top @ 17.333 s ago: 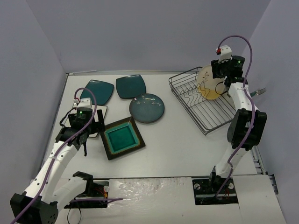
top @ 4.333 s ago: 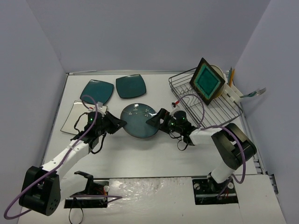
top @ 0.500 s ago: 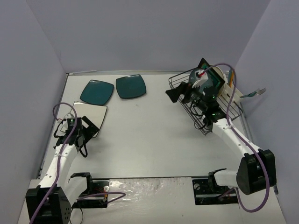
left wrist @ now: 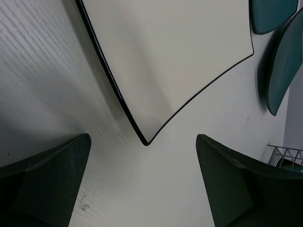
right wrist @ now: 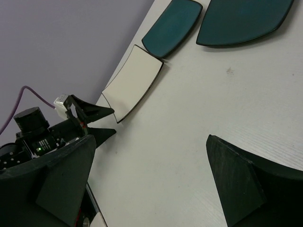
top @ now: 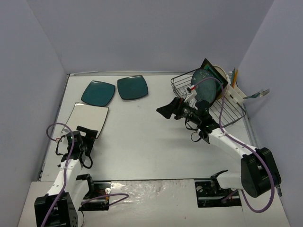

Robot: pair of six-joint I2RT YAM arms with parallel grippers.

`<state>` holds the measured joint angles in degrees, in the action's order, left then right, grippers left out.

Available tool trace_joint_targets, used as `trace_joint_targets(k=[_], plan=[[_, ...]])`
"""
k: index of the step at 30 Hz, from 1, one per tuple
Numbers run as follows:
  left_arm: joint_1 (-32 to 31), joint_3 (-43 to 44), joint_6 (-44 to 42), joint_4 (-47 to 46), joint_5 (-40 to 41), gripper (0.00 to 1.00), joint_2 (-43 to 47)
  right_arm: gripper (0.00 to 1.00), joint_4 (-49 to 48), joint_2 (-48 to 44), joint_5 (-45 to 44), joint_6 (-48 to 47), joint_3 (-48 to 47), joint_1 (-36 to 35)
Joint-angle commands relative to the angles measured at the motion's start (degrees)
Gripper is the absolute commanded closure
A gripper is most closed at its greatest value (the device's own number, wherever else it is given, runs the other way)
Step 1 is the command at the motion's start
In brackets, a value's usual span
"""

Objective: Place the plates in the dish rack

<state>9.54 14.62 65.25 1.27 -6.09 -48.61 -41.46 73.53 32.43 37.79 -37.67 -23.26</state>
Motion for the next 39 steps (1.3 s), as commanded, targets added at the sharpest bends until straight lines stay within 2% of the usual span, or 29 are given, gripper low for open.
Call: trace_joint_targets(k=[1,11,16,21,25,29,33,39], plan=[[0.48,-2.91,6.64,-12.08,1.18,0.11,-1.50,0.00,-7.32,-3.68,2.28,0.94,0.35,-0.27],[0.48,-7.06,10.50,-23.57,0.82,0.22,-11.14,0.00,-6.79,-4.09,2.28,0.71,0.58,-0.64],[0.48,-7.15,11.53,-26.34,1.30,0.29,-15.33,0.00,-6.62,-4.09,1.88,0.75,1.02,-0.64],[0.48,-7.11,12.85,-29.31,0.20,0.53,-20.18,0.00,-6.13,-4.05,1.53,0.62,1.06,-0.64],[0.48,-7.48,13.91,-29.57,-0.52,0.71,-20.53,0.00,-5.70,-3.90,1.28,0.40,1.09,-0.73],[0.52,-7.59,13.99,-28.27,-0.41,0.80,-19.51,0.00,-5.60,-3.25,1.02,0.18,1.07,-0.73],[0.48,-8.06,14.38,-27.53,-1.62,0.98,-18.52,0.00,-5.47,-2.50,0.86,0.18,0.85,-0.91],[0.23,-8.88,15.07,-25.71,-6.08,1.00,-15.11,0.00,-5.17,-1.57,0.54,0.16,0.70,-1.41]])
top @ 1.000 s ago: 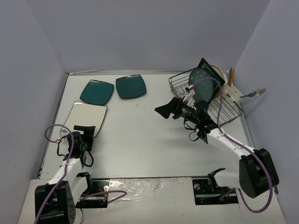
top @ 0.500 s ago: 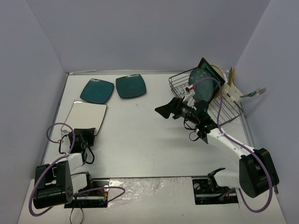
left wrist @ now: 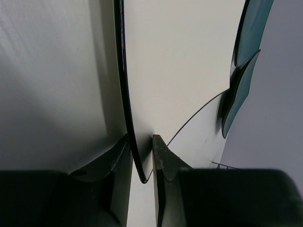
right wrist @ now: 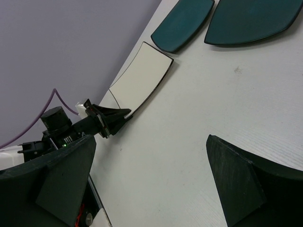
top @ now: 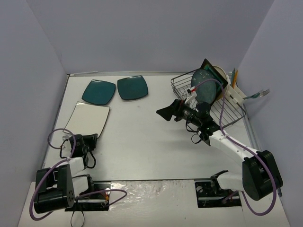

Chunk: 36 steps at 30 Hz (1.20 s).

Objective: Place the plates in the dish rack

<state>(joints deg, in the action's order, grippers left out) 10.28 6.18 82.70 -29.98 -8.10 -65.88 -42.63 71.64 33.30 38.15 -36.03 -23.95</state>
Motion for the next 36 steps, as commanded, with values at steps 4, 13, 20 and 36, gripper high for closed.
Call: trace_joint_targets(k=[4,13,20,36], plan=[[-4.19,0.47,-4.09,10.18,-6.96,1.00,5.45,0.00,-4.11,1.01,-0.85,-0.11,-0.75,-1.27],[-24.79,3.95,-3.21,9.00,-3.56,1.00,2.79,0.00,-3.82,3.59,-2.51,0.69,0.02,-4.32],[-31.67,5.60,0.96,3.11,-1.39,1.00,0.04,0.00,-3.73,3.94,-6.52,3.36,4.13,-7.23],[-37.38,12.87,6.21,3.46,2.87,1.00,5.12,0.00,-25.52,15.57,-18.14,23.51,15.11,-16.32]])
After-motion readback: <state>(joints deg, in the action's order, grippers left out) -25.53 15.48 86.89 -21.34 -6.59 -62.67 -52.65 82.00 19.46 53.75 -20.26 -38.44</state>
